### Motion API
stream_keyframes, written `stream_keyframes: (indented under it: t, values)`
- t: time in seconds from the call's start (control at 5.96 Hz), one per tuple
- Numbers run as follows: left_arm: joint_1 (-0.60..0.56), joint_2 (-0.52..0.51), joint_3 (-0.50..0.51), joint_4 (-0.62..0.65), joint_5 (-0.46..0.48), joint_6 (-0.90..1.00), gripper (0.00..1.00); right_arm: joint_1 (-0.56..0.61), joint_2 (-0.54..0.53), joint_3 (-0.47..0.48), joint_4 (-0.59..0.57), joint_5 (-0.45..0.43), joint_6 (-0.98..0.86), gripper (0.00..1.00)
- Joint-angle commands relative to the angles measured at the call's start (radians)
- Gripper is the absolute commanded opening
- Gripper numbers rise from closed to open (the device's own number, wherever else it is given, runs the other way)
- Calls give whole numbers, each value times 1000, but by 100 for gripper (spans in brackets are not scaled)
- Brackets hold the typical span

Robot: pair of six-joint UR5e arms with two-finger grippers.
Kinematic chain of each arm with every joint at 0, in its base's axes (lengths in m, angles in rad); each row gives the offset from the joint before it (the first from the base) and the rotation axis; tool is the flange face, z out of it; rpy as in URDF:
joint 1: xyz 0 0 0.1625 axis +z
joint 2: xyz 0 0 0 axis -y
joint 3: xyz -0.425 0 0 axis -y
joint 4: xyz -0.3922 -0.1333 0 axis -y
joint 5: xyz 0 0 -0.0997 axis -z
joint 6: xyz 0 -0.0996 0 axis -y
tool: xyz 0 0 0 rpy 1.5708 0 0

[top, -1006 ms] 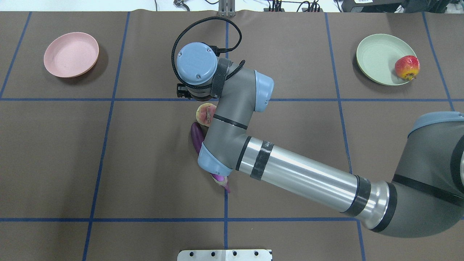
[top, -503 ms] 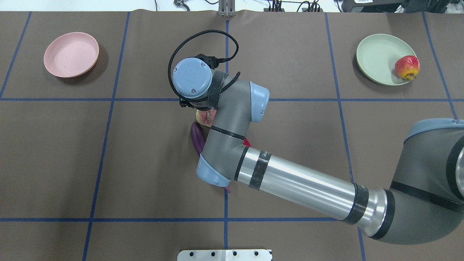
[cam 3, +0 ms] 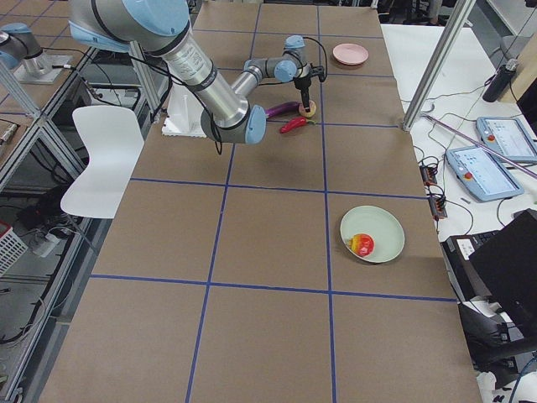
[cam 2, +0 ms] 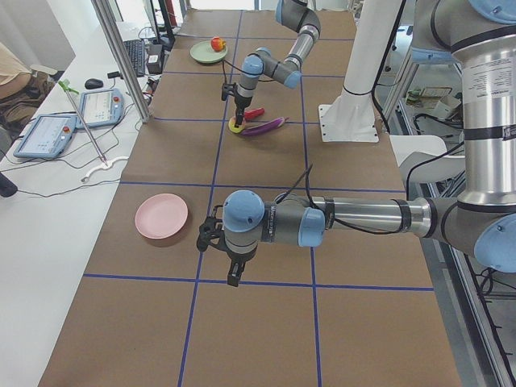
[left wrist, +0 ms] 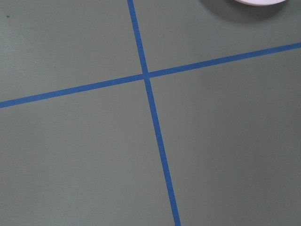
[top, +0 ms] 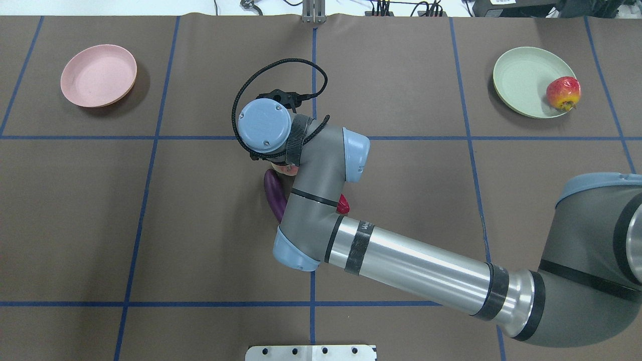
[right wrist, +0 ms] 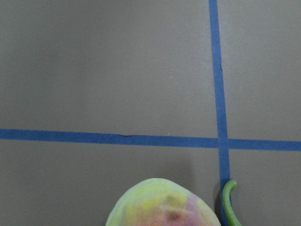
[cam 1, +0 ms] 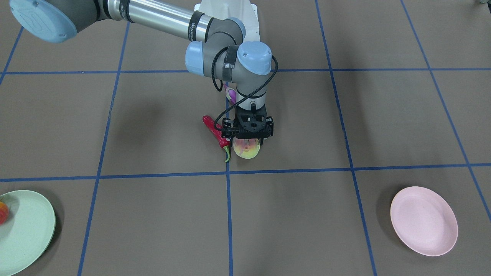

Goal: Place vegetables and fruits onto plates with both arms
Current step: 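Lower the right gripper and grasp the yellow-pink peach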

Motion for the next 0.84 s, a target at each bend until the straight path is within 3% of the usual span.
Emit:
stream_keyframes:
  t: [0.0,0.17,0.34,0.67]
  values:
    - [0,0,0,0,0,0,100,-3,-9,-1,2,-2,-1,98]
    - [0,0,0,0,0,0,100,-1,0,4,2,0,-1,30]
    - [0,0,0,0,0,2,100,11,9,10,2,4,-39,0]
    - [0,0,0,0,-1,2,100,104,13,47,2,76,-88,0]
